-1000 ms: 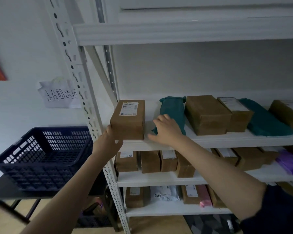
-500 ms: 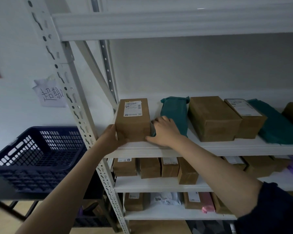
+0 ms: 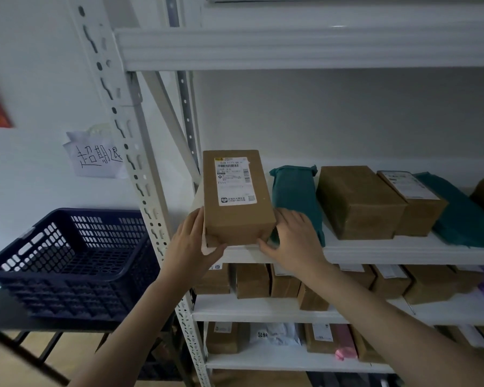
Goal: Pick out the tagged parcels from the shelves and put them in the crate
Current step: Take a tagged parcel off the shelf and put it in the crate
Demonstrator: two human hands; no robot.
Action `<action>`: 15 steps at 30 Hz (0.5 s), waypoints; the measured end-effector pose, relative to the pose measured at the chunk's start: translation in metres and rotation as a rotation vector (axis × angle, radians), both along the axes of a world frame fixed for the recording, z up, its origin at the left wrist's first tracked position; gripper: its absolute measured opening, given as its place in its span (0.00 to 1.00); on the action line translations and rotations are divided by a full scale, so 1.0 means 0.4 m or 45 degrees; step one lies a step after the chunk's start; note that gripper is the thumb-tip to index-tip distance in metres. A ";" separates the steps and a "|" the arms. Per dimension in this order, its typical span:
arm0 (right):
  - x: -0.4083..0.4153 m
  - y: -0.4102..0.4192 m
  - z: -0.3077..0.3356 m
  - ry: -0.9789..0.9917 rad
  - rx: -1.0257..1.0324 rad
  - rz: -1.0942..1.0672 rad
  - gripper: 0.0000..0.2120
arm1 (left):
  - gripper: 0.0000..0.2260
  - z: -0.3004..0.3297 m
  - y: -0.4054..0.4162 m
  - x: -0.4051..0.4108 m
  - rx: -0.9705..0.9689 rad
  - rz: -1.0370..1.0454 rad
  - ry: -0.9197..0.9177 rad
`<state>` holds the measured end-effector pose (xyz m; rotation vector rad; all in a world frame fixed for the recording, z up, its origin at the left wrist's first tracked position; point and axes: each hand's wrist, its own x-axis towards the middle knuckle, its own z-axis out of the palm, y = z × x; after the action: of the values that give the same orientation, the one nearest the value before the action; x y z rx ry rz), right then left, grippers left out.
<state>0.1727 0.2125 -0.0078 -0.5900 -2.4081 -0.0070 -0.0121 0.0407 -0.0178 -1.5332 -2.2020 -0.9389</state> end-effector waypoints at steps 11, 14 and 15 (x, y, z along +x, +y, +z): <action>0.039 -0.054 0.001 0.109 0.095 -0.042 0.26 | 0.38 0.002 -0.033 0.029 0.094 -0.032 0.073; 0.040 -0.058 0.000 0.112 0.089 -0.065 0.26 | 0.39 -0.003 -0.031 0.024 0.082 -0.041 0.070; 0.038 -0.060 0.000 0.109 0.078 -0.067 0.26 | 0.39 -0.004 -0.029 0.023 0.070 -0.039 0.058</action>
<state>0.1880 0.1887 -0.0076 -0.6131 -2.3003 -0.0758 -0.0029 0.0290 -0.0195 -1.5518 -2.1099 -0.9562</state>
